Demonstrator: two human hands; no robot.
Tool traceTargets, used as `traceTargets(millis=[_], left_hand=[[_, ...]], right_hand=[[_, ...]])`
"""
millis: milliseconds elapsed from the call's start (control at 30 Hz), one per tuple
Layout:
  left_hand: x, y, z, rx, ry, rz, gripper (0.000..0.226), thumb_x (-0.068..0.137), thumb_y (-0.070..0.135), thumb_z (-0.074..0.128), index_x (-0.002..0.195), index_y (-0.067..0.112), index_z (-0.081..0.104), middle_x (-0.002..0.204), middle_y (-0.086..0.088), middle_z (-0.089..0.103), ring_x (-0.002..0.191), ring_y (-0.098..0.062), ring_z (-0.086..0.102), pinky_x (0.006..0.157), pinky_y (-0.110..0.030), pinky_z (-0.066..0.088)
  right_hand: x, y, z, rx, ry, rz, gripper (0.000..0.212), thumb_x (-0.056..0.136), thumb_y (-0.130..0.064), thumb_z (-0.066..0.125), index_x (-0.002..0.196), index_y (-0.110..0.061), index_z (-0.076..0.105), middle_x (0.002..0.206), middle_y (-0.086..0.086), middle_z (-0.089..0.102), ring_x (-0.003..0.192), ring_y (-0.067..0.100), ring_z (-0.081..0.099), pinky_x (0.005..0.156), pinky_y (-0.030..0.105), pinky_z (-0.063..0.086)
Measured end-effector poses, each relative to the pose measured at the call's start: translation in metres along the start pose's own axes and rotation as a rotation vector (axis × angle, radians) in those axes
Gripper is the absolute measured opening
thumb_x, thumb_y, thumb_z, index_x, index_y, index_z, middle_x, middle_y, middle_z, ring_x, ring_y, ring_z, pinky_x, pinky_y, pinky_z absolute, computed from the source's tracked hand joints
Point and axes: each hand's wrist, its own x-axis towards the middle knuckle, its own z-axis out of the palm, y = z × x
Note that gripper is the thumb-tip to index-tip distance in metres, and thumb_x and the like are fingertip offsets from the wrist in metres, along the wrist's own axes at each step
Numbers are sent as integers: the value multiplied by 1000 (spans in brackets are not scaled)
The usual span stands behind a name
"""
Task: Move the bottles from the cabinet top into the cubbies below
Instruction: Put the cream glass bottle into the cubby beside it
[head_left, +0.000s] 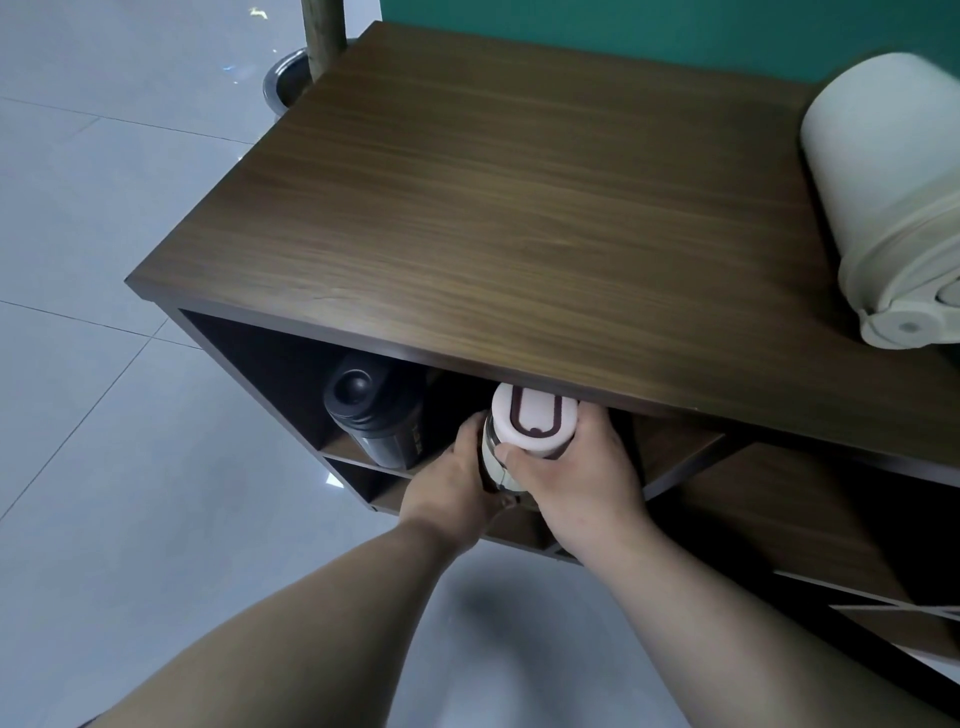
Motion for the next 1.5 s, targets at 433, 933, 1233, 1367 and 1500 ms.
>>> traceTargets(millis=[433,933,1233,1367,1500], left_hand=[[6,-5,6,52,8,5,85,84,47,75,150,36,22,116,1,74,101,-29,72,81,-39,56],[-10,-19,-10,-159,-142,64,118,64,34,88,160,41,20,149,0,53,109,-21,73,94,-41,61],[-80,3,-61,-154,-280,67,78,75,54,82,143,32,52,131,9,67,120,-13,65,102,-30,53],[-121,31,-80,-240,-196,120,47,91,39,77,134,27,64,116,13,72,105,-4,69,89,-18,54],[-154,54,-89,-449,-91,139,31,86,42,78,115,33,74,102,10,79,97,-7,73,87,-22,55]], right_hand=[[0,0,1,-36,38,10,51,68,-31,86,97,-42,45,117,-8,70,113,17,64,91,29,48],[-22,-5,-13,-124,-36,99,99,64,-22,83,146,-28,28,145,-2,52,128,22,54,101,33,47],[-90,-37,-81,-9,-118,103,69,79,-18,70,144,-29,49,139,-4,57,130,16,53,103,29,41],[-119,-48,-118,72,30,-17,17,82,-18,70,93,-30,75,92,-15,75,89,0,68,85,28,54],[-128,-57,-163,173,322,-158,18,83,-21,72,95,-35,69,99,-17,71,93,0,65,86,26,50]])
